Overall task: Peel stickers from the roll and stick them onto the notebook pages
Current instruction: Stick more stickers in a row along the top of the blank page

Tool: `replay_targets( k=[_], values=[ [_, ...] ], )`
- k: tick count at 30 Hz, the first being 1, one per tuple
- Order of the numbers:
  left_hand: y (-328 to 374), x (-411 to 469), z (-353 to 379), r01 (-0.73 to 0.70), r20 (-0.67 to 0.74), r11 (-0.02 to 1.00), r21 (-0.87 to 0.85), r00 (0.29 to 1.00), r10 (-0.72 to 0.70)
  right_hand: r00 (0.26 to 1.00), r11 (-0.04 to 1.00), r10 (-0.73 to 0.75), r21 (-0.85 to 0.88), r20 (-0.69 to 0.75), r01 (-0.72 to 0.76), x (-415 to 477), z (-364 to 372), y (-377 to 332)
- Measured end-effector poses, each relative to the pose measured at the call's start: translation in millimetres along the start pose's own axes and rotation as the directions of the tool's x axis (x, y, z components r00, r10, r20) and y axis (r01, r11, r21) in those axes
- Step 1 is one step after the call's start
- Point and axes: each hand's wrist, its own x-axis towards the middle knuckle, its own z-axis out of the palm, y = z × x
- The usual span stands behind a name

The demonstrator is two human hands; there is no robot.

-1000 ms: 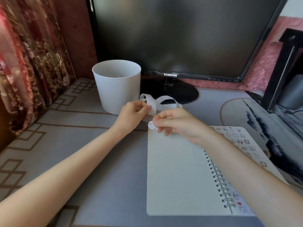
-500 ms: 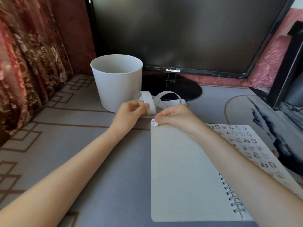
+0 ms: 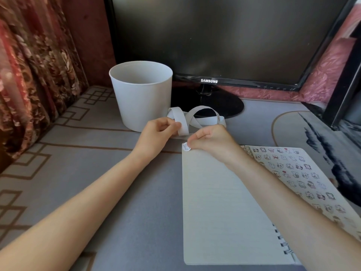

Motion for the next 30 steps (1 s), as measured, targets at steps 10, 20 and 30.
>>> replay_targets(
  k=[10,20,30],
  values=[
    [0.0,0.0,0.1,-0.004,-0.009,1.0,0.011,1.0,0.005,1.0,0.997,-0.003,-0.074,-0.016,0.002,3.3,2.1,1.9],
    [-4.9,3.1,-0.8,-0.014,0.011,1.0,0.004,1.0,0.014,0.999,0.994,-0.039,-0.103,-0.025,0.036,5.5,4.8,4.6],
    [-3.7,1.7,-0.2,-0.022,0.016,1.0,-0.001,1.0,0.022,0.995,0.989,-0.094,-0.116,-0.043,0.088,7.1,7.5,10.4]
  ],
)
